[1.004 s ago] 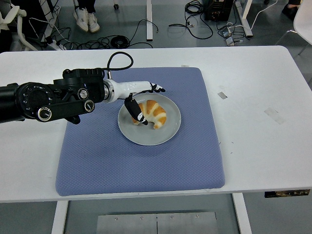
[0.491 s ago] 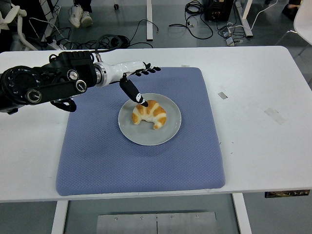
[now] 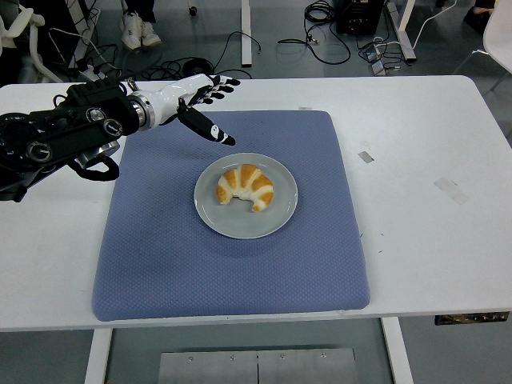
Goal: Place the bread on the plate
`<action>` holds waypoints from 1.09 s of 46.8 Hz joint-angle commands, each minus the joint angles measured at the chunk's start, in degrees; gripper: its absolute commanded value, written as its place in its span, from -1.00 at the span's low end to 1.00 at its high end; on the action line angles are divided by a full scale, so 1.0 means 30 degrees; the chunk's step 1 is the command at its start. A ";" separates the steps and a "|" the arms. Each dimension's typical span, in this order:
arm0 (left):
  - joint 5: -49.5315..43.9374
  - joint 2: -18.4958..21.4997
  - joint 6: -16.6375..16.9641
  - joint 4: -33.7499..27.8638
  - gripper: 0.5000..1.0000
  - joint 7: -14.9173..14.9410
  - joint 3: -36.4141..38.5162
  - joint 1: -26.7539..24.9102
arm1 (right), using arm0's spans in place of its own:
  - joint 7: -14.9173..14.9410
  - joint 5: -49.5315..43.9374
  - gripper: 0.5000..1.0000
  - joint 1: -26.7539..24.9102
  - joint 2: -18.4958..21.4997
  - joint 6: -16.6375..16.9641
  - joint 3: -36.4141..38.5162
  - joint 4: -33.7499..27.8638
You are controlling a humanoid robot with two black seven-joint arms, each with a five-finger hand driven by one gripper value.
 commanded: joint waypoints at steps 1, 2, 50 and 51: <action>-0.0052 -0.0001 0.0001 0.0546 0.93 0.0020 -0.0594 0.0243 | -0.0001 0.0001 1.00 -0.0015 0.0000 0.0000 -0.0007 0.0000; -0.0052 -0.0001 0.0001 0.0664 0.93 0.0049 -0.0594 0.0243 | -0.0001 0.0001 1.00 0.0014 0.0000 0.0000 -0.0007 0.0000; -0.6878 -0.0058 -0.5095 0.8836 0.93 0.0254 -0.5983 0.2147 | -0.0001 0.0001 1.00 -0.0015 0.0000 0.0000 0.0022 0.0000; -0.6965 -0.0234 -0.5213 0.9042 0.93 0.0254 -0.6159 0.2177 | -0.0001 0.0001 1.00 -0.0015 0.0000 0.0000 0.0022 0.0000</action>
